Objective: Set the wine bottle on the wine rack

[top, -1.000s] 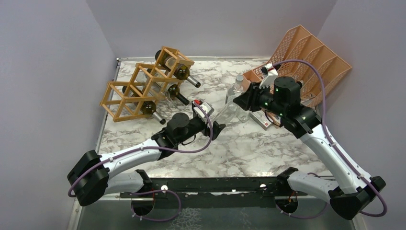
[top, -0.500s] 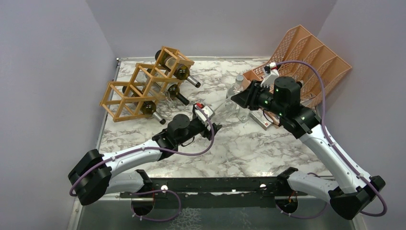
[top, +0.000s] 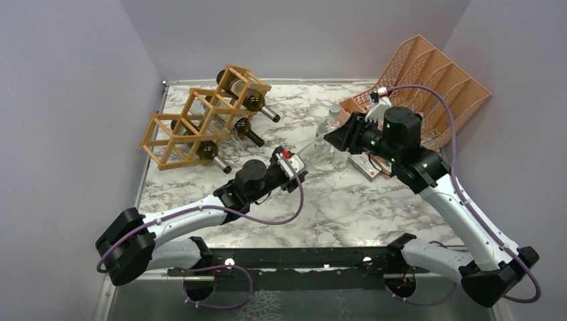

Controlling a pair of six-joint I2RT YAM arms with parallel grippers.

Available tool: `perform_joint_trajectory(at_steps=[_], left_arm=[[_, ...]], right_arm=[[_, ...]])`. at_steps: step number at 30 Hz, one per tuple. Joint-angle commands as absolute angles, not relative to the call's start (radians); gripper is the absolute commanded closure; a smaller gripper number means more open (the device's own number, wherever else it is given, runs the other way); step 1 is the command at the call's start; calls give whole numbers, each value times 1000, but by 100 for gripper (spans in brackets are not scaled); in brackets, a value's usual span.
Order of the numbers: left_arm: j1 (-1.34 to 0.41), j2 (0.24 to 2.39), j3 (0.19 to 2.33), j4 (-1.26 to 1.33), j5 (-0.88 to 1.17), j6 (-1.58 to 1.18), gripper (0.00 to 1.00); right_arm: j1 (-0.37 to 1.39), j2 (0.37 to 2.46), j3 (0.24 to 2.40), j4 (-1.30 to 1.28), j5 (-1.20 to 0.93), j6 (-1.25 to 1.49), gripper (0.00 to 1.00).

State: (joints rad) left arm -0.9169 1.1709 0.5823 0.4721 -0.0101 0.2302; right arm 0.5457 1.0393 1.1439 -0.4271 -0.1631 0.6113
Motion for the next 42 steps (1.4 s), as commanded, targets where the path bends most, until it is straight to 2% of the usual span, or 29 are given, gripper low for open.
perform_joint_trajectory(at_steps=[1,4,8,16,21,42], left_arm=[[-910,1168,644,486,-77,412,100],[-911,1162,657,489,-71,576,100],[-911,1145,671,499,-27,802,100],[-911,1137,714,502,90,1146,100],[-910,1143,743,500,163,1319,100],[-922,1088,814,474,314,1624,100]], right_arm=[[545,967,1187,-455,-200,489,47],[546,939,1206,-508,-139,409,35],[545,920,1275,-610,-124,284,29],[545,900,1385,-721,-237,40,25],[546,939,1406,-738,-316,-3,24],[546,1021,1344,-708,-345,-99,20]])
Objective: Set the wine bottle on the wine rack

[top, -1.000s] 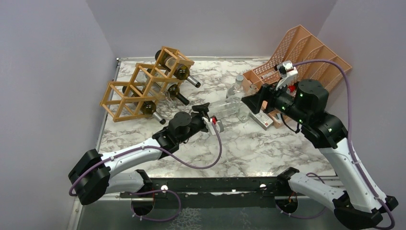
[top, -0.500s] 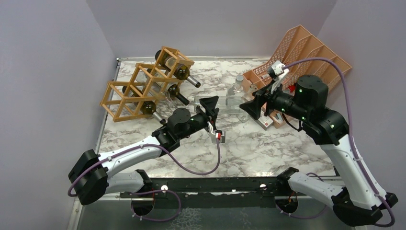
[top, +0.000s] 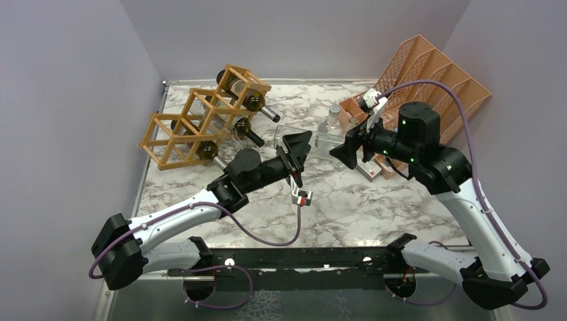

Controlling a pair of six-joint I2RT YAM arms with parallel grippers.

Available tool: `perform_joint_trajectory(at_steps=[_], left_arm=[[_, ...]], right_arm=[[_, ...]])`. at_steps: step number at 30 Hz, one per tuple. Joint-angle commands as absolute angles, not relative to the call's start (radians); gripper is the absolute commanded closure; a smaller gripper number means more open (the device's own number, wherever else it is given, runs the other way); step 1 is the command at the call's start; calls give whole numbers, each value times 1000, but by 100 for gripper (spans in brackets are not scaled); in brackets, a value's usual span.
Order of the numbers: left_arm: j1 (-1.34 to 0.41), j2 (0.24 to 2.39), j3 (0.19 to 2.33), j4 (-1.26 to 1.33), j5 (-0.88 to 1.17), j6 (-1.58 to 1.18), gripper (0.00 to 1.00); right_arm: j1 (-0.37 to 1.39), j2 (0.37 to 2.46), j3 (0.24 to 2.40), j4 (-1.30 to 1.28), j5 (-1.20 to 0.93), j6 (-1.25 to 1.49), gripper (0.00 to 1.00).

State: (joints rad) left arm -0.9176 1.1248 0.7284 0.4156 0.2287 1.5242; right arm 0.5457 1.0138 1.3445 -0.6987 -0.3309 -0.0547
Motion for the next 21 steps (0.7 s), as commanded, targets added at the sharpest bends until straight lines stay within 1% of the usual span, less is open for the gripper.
perform_joint_trajectory(at_steps=[1,5,8,11,13,17,21], left_arm=[[-922,1089,819,462,320,1634,100],[-922,1086,827,430,336,1647,100],[-922,1086,833,405,327,1647,100],[-922,1090,852,379,317,1638,100],[-922,1097,868,349,310,1637,100],[-922,1117,906,282,293,1628,100],[-922,1136,949,216,296,1618,100]], right_arm=[[546,1025,1352,-715,-344,-101,20],[546,1021,1341,-740,-384,-110,20],[546,1023,1331,-786,-480,-113,20],[546,1031,1327,-824,-599,-111,24],[546,1031,1325,-843,-641,-109,26],[546,1008,1309,-860,-635,-106,27],[546,1000,1274,-856,-613,-108,25]])
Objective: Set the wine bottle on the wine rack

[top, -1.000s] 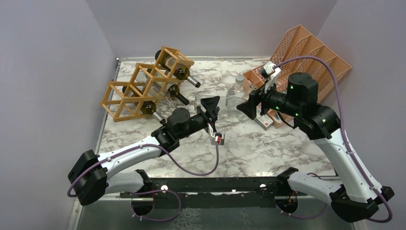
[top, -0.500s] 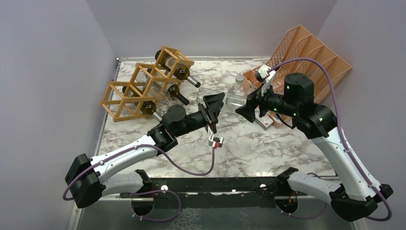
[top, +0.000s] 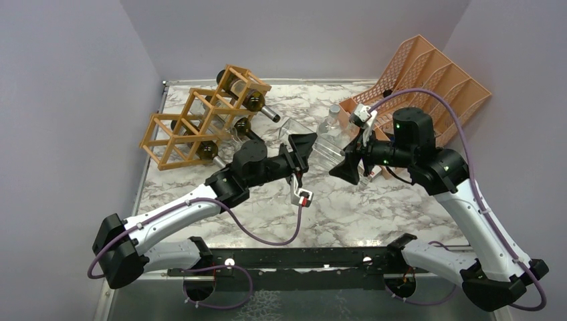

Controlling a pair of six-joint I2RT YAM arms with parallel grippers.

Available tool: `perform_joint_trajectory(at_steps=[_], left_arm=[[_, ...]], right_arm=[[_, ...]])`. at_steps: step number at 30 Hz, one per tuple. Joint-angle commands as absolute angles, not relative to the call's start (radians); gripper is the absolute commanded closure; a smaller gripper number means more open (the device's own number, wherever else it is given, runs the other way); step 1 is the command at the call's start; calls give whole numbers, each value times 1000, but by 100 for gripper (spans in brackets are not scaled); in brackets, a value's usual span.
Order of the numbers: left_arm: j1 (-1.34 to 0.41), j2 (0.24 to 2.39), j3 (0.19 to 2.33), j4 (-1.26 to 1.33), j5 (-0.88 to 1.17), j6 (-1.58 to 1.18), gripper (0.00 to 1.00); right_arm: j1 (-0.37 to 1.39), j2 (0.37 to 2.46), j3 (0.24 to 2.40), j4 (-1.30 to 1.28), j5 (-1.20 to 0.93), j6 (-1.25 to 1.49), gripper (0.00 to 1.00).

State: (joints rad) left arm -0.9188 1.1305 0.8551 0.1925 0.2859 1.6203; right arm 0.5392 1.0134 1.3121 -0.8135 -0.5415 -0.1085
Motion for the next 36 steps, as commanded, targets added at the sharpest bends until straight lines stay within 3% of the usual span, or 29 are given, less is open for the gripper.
perform_joint_trajectory(at_steps=[1,7,14,19,21,22,23,25,27,30,31,32,36], left_arm=[[-923,1139,960,196,296,1615,100],[-922,1152,1001,128,293,1597,100],[-922,1155,1008,107,284,1573,100],[-922,1151,1008,97,287,1563,100],[-922,1149,1008,97,290,1555,100],[-923,1148,1007,97,287,1552,100],[-922,1148,1006,99,285,1548,97],[-922,1142,990,133,275,1520,69],[-922,1131,944,220,260,1488,47],[-922,1128,910,287,243,1475,28],[-922,1132,913,274,234,1473,14],[-922,1138,916,263,225,1474,7],[-922,1138,913,255,205,1454,1]], right_arm=[[546,1001,1265,-849,-597,-103,24],[545,1027,1236,-802,-509,-76,25],[545,1008,1210,-721,-470,-43,36],[546,1004,1200,-698,-466,-35,37],[546,1006,1201,-690,-468,-31,45],[546,1006,1202,-687,-465,-28,53],[546,1005,1204,-683,-458,-24,63],[545,999,1206,-667,-430,-9,84],[546,991,1210,-652,-403,2,98],[546,972,1209,-620,-364,31,99],[546,968,1212,-610,-349,43,99],[546,962,1213,-599,-330,55,99],[546,949,1222,-563,-235,104,99]])
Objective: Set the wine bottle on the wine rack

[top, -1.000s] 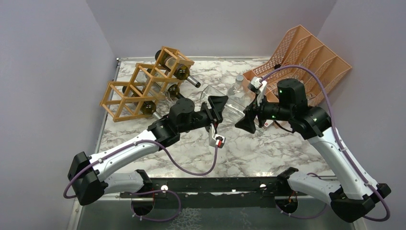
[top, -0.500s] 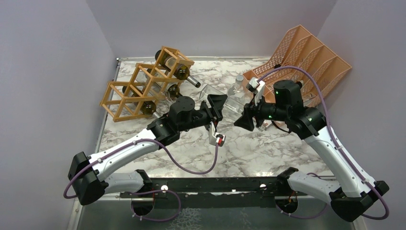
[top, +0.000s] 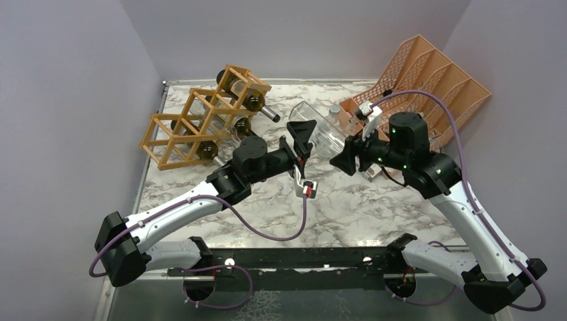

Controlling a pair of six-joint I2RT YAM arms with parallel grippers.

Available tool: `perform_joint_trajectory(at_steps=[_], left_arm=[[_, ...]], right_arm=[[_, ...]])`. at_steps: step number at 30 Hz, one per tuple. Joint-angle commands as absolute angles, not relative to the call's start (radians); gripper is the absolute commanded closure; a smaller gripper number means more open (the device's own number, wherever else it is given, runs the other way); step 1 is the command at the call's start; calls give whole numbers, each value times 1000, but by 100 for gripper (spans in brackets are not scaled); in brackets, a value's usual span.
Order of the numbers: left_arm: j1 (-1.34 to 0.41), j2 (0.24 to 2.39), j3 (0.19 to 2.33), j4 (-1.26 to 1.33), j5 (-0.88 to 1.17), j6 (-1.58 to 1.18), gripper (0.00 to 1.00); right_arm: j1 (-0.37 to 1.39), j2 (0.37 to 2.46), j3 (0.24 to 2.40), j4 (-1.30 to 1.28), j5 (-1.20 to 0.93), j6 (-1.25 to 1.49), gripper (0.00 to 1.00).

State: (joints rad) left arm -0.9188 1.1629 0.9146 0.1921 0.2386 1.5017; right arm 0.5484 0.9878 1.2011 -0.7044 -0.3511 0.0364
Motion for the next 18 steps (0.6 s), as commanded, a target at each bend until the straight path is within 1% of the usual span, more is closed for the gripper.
perform_joint_trajectory(at_steps=[1,4,7,11,14,18], left_arm=[[-923,1134,908,256,203,1446,1],[-923,1111,903,256,191,1381,1],[-922,1088,937,302,127,1133,2],[-921,1089,1037,334,-157,764,1],[-922,1084,1118,272,-300,706,1],[-923,1029,1105,344,-379,611,1]], right_arm=[[546,949,1226,-557,-219,113,99],[546,961,1232,-543,-187,132,99],[546,991,1234,-531,-183,144,99],[546,1020,1212,-479,-233,174,99],[546,1050,1187,-425,-295,202,99],[549,1097,1155,-344,-360,249,99]])
